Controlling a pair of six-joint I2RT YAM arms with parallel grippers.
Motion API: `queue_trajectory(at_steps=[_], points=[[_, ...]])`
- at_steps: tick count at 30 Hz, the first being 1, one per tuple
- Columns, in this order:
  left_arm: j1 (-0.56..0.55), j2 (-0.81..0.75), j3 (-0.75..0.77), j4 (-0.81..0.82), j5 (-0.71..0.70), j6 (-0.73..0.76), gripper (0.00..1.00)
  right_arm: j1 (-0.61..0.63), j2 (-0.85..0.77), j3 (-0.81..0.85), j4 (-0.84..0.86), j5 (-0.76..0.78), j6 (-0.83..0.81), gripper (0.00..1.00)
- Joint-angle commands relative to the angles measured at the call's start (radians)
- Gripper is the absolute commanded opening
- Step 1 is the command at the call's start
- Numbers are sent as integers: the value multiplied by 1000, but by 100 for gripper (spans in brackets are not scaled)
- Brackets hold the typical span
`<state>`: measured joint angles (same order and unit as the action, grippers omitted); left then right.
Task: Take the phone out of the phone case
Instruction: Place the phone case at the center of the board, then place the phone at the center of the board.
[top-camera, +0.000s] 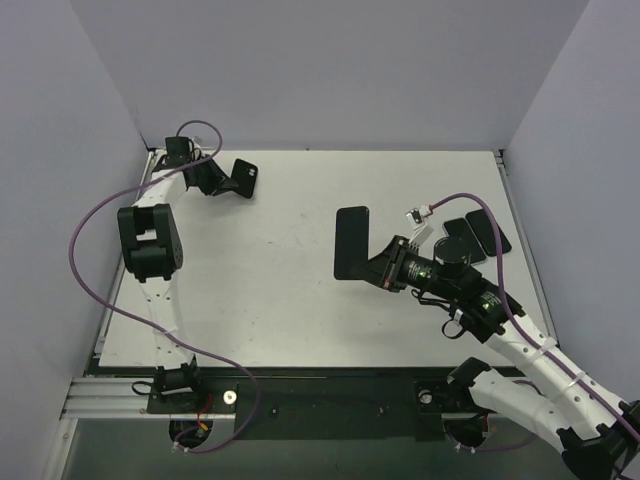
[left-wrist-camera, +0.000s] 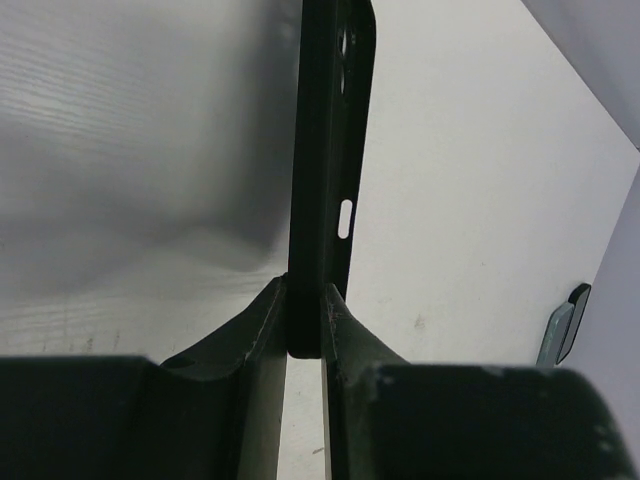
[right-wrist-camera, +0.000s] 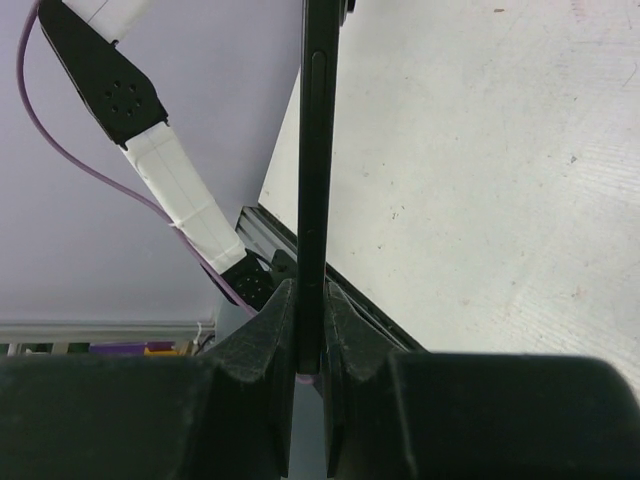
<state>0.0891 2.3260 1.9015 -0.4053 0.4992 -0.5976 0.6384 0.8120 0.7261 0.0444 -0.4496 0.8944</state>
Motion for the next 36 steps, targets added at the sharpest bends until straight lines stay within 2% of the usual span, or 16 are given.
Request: queue_trajectory(at_steps=[1,3,5,6,7,8,10,14,16,18,22,24,26,28,31,36], points=[[8,24,114,-73,-65,10,9,-17,-28,7,45,11,-31,0],[12,50,169,-148,-105,16,20,-19,-24,9,41,8,-32,0],[12,61,191,-216,-170,45,37,-23,-13,10,41,8,-34,0],[12,50,189,-248,-195,54,48,-26,-8,13,41,8,-35,0],[12,39,174,-253,-239,59,53,-31,4,16,41,6,-35,0],[12,17,168,-265,-267,67,68,-31,10,19,41,8,-37,0],[12,-17,162,-289,-317,73,77,-42,36,32,43,9,-37,0],[8,-120,124,-316,-404,73,79,-68,128,64,54,-1,-34,0],[-8,-210,47,-278,-419,47,79,-115,179,81,54,-7,-25,0],[-53,-330,-124,-180,-369,27,79,-172,244,105,54,-8,-32,0],[-199,-459,-238,-81,-291,51,79,-292,428,200,-7,20,-124,0],[-257,-478,-234,-84,-234,79,79,-360,552,316,-108,34,-231,0],[-290,-493,-232,-93,-185,87,79,-405,700,482,-317,55,-363,0],[-325,-527,-261,-79,-185,94,78,-449,826,614,-400,72,-443,0],[-356,-563,-294,-50,-192,111,78,-508,993,780,-414,29,-489,0],[-351,-547,-263,-84,-179,130,78,-592,1202,1043,-500,-50,-549,0]])
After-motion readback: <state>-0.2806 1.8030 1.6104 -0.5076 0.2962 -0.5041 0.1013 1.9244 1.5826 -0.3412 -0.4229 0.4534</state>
